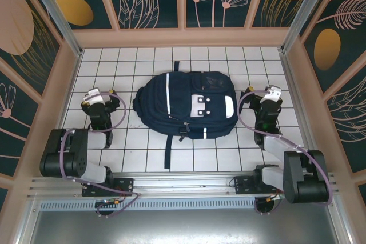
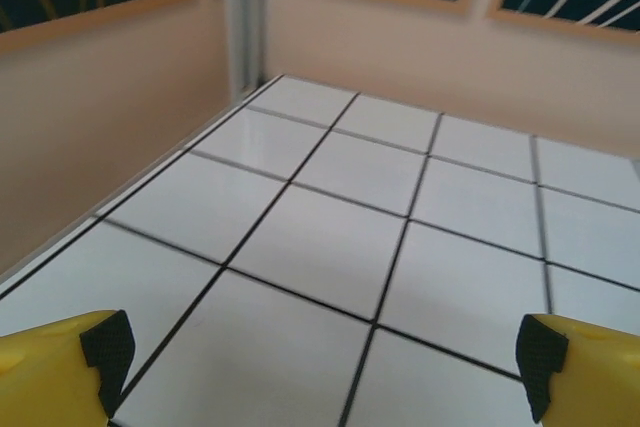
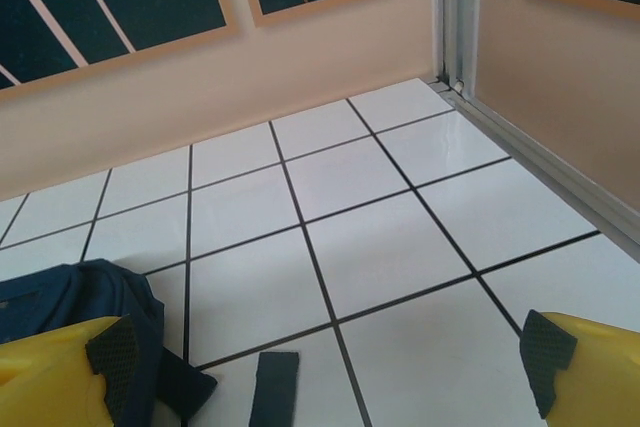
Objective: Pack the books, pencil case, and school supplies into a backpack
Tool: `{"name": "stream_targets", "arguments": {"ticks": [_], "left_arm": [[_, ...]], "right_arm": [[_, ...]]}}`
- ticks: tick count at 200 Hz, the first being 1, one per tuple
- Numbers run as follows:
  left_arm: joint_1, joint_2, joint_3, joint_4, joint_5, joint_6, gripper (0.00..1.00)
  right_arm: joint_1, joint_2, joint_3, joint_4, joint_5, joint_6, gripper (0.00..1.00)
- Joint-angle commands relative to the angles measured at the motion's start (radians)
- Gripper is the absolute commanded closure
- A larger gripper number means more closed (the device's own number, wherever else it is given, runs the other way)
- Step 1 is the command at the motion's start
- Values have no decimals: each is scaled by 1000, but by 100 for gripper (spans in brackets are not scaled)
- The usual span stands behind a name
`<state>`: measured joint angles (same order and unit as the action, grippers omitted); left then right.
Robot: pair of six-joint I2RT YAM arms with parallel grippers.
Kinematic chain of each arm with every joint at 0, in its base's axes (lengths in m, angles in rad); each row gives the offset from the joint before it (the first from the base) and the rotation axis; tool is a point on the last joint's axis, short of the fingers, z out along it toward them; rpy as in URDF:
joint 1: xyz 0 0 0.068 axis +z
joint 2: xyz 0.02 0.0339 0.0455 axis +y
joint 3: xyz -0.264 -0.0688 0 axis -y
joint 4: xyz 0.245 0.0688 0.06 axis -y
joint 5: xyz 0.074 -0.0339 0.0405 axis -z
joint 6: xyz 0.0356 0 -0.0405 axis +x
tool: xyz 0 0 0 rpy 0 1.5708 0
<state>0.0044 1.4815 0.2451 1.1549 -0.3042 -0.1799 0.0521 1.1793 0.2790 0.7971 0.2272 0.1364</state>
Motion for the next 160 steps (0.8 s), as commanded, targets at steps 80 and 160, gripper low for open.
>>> {"name": "stream_targets", "arguments": {"ticks": [80, 160], "left_arm": [[-4, 22, -146, 349, -2, 22, 1], [-4, 39, -10, 121, 152, 87, 1]], "right_arm": [[-2, -195, -96, 78, -53, -108, 1], [-100, 251, -183, 603, -251, -109, 1]]}}
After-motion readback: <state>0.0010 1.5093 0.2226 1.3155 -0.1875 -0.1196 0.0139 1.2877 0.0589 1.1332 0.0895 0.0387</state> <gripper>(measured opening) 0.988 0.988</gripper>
